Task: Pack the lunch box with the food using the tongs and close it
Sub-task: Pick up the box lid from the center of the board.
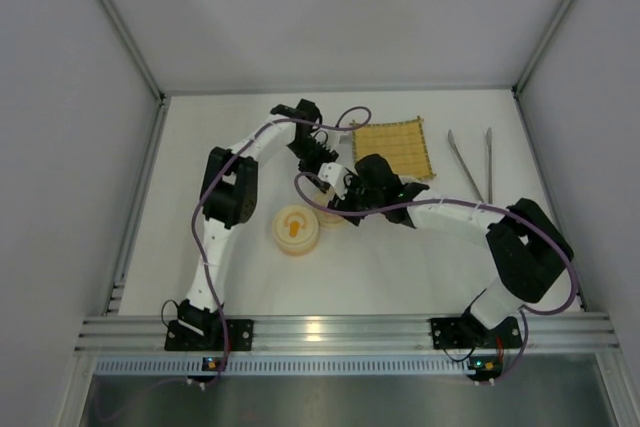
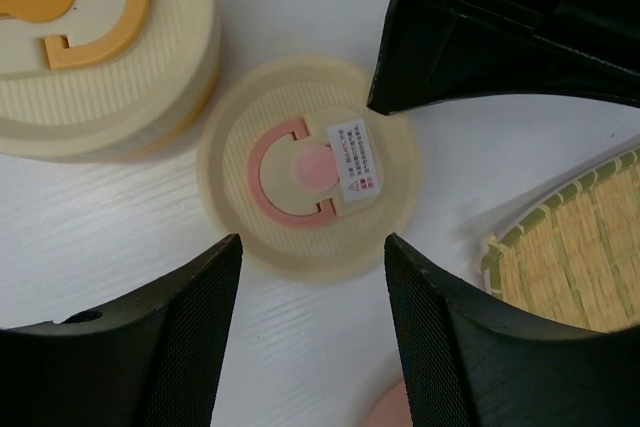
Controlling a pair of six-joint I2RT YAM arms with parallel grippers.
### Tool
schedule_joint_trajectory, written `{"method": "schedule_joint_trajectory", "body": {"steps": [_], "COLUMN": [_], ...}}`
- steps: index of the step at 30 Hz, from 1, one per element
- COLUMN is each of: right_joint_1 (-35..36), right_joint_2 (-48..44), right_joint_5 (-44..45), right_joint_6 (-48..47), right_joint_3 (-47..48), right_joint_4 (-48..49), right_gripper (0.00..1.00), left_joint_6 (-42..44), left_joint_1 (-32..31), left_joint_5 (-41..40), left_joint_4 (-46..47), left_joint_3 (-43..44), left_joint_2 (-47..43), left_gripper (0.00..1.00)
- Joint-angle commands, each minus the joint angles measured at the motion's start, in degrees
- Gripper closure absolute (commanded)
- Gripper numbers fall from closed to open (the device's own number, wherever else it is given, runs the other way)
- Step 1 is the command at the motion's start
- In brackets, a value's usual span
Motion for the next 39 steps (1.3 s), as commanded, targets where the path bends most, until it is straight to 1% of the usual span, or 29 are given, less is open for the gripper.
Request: {"method": "schedule_joint_trajectory", "body": {"steps": [1, 8, 17, 22, 25, 30, 35, 39], "right_joint_1": [2.23, 2.94, 3.73, 3.91, 3.99, 3.99, 3.99, 3.99], "right_joint_2": [1.76, 6.68, 8.62, 8.88, 8.88, 8.09, 5.82, 3.79], "right_joint_5": [0.48, 1.00, 2.24, 3.81, 5.40, 9.26, 11.29, 13.48], "right_joint_6": [-2.68, -4.88, -8.92, -11.47, -12.17, -12.26, -11.65, -11.73], "right_joint_3": [1.77, 2.21, 0.36, -2.18, -3.24, -4.38, -5.00, -5.88], "right_joint_4": [7.08, 10.07, 12.36, 15.08, 17.89, 23.16, 26.60, 29.50], "right_gripper": [0.41, 0.41, 0.39, 0.40, 0.43, 0.52, 0.57, 0.59], "left_joint_6": [0.39, 0.47, 2.06, 3.46, 4.43, 6.27, 7.33, 7.59], "left_joint_1": [-0.21, -0.21, -0.29, -0.65, -1.00, -2.14, -2.84, -2.93], "left_joint_5": [2.61, 2.79, 3.84, 4.02, 4.19, 4.02, 3.67, 3.49], "left_joint_4": [1.25, 1.25, -0.07, -0.86, -1.39, -2.10, -2.18, -2.09], "left_joint_3": [-0.36, -1.15, -2.20, -2.47, -2.47, -3.26, -4.75, -5.45], "left_joint_2": [0.47, 0.56, 0.21, 0.12, -0.05, -0.41, -0.93, -1.11], "left_gripper": [0.76, 0.90, 0.93, 0.95, 0.95, 0.96, 0.97, 0.98]}}
